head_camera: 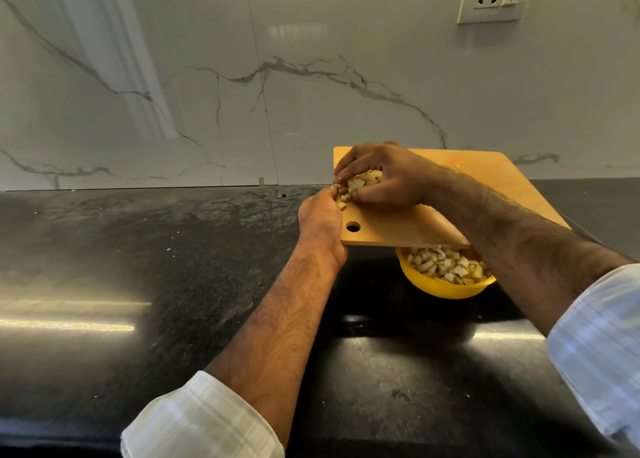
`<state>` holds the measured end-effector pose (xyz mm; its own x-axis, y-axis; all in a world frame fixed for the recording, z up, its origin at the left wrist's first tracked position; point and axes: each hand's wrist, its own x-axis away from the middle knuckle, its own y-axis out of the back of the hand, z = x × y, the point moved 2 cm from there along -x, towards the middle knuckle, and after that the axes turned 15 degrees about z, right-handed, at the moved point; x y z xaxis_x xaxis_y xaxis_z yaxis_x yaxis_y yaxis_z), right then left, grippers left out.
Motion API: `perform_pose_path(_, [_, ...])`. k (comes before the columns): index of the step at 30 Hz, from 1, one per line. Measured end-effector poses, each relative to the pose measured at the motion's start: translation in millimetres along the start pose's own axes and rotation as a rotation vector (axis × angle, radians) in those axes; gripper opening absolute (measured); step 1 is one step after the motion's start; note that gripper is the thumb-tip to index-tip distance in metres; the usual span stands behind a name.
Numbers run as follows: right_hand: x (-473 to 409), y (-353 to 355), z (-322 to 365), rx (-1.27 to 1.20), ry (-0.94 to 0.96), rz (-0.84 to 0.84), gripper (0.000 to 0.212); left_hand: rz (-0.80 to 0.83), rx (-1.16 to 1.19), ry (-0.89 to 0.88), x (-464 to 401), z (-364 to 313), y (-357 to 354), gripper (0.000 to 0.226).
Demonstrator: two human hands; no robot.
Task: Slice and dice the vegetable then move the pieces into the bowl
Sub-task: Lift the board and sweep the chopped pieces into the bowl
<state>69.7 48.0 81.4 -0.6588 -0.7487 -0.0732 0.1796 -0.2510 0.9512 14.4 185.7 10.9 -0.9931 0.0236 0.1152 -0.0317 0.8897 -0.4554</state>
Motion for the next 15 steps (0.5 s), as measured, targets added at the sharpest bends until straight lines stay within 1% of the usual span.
perform_pose_path(2, [2.6,0.6,-4.5,0.006,0.008,-0.025,0.03,-0.008,-0.01,0.012,-0.1,-1.0,0.5,0.021])
perform_pose_path(4, [5.3,2.8,-9.1,-0.032,-0.003,-0.019,0.027,-0.019,-0.031,0.02,1.4,-1.0,0.3,0.019])
perform_pose_path(5, [6.4,4.0,-9.3,-0.064,-0.017,-0.008,0.031,-0.023,-0.036,0.018,2.0,-0.9,0.0,0.019])
perform_pose_path(8, [7.0,3.5,-5.3,-0.117,-0.045,0.032,0.056,-0.032,-0.027,0.001,0.1,-0.1,0.9,0.025])
perform_pose_path(10, [4.2,-0.6,-0.9,-0.108,-0.04,0.04,0.065,-0.037,-0.031,-0.003,-1.7,0.4,2.4,0.031])
perform_pose_path(12, [1.5,-3.6,2.2,-0.102,-0.029,0.022,0.063,-0.044,-0.047,-0.008,-2.3,0.8,3.1,0.032])
perform_pose_path(15, [-0.7,-7.2,5.3,-0.073,0.004,-0.026,0.044,-0.067,-0.053,-0.023,1.5,0.0,2.0,0.025])
